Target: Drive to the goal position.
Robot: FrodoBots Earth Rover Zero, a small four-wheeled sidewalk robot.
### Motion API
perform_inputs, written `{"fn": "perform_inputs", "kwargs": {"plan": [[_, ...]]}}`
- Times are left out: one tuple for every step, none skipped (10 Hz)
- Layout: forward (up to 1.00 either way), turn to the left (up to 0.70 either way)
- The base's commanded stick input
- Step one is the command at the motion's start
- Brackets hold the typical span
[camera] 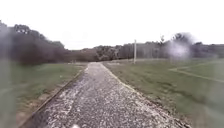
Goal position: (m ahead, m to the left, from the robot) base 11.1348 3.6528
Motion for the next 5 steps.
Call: {"fn": "perform_inputs", "kwargs": {"plan": [[0.06, 0.00], [0.06, 0.00], [0.06, 0.00], [0.05, 0.00], [0.06, 0.00]]}}
